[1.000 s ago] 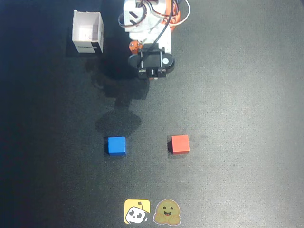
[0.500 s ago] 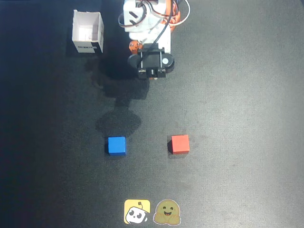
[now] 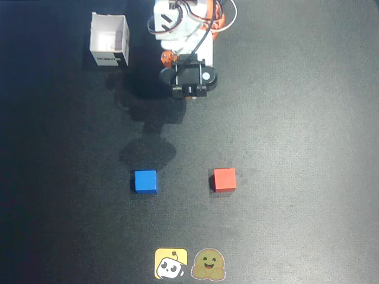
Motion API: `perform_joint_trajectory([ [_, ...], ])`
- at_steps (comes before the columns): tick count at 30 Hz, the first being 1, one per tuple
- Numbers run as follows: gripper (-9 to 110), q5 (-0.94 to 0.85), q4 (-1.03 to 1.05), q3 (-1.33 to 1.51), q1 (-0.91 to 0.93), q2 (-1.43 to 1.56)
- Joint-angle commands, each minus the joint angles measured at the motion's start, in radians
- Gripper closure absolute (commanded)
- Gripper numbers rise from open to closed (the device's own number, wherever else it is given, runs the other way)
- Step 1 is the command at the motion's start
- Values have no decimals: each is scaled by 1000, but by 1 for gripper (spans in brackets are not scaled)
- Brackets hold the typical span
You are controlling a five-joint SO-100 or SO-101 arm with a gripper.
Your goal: Put the red cube on top of the blue cube.
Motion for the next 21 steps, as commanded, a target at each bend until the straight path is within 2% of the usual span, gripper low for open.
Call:
perform_joint_trajectory([
  [1, 101, 3, 2, -6, 5, 8],
  [21, 101, 11, -11, -20, -5, 8],
])
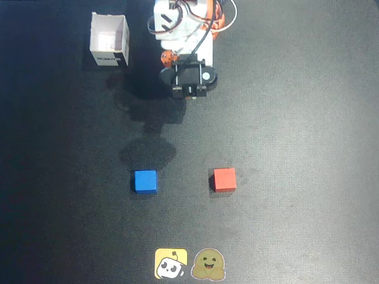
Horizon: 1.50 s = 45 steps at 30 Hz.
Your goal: Put the red cube on top of the blue cube.
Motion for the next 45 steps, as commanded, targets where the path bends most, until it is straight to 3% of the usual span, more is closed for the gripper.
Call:
perform_joint_trajectory([
  [1, 100, 12, -14, -26, -6, 8],
  [14, 91, 18, -87, -179, -26, -236],
  [23, 77, 55, -195, -344, -95, -525],
  [45, 73, 175, -371, -816, -265, -1181],
])
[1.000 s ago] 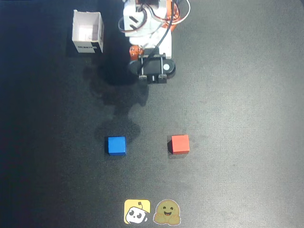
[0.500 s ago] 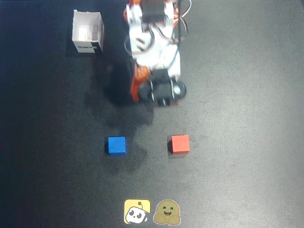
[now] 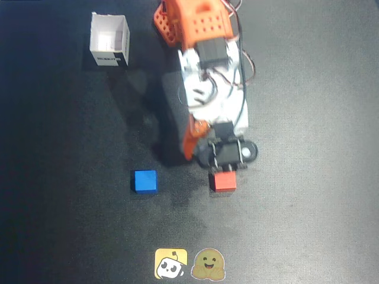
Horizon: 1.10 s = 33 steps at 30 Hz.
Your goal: Put the red cube on top of the blue cube.
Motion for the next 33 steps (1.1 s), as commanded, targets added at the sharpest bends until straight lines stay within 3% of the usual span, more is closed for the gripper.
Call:
perform_joint_trajectory([
  [1, 73, 18, -34, -95, -18, -67],
  [29, 73, 98, -282, -114, -54, -446],
  [33, 79, 109, -287, -110, -55, -463],
])
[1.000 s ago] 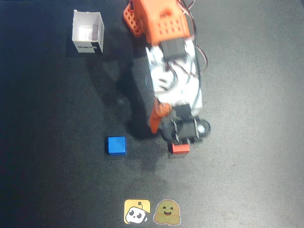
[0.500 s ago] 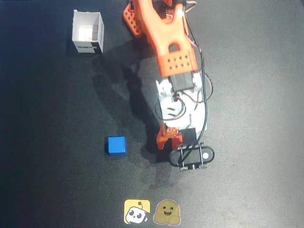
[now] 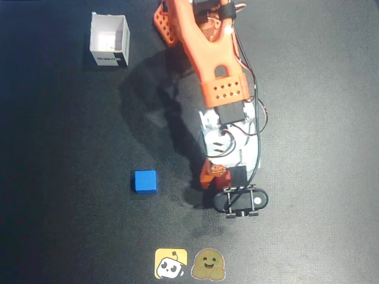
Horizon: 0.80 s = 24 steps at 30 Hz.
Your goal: Put the red cube on top of the blue cube.
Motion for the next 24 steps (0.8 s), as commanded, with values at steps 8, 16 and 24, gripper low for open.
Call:
perform_joint_trajectory([
  [8, 94, 32, -49, 20, -5, -17],
  [16, 101, 31, -44, 9, -2, -15],
  [24, 101, -15, 127, -115, 35, 60],
])
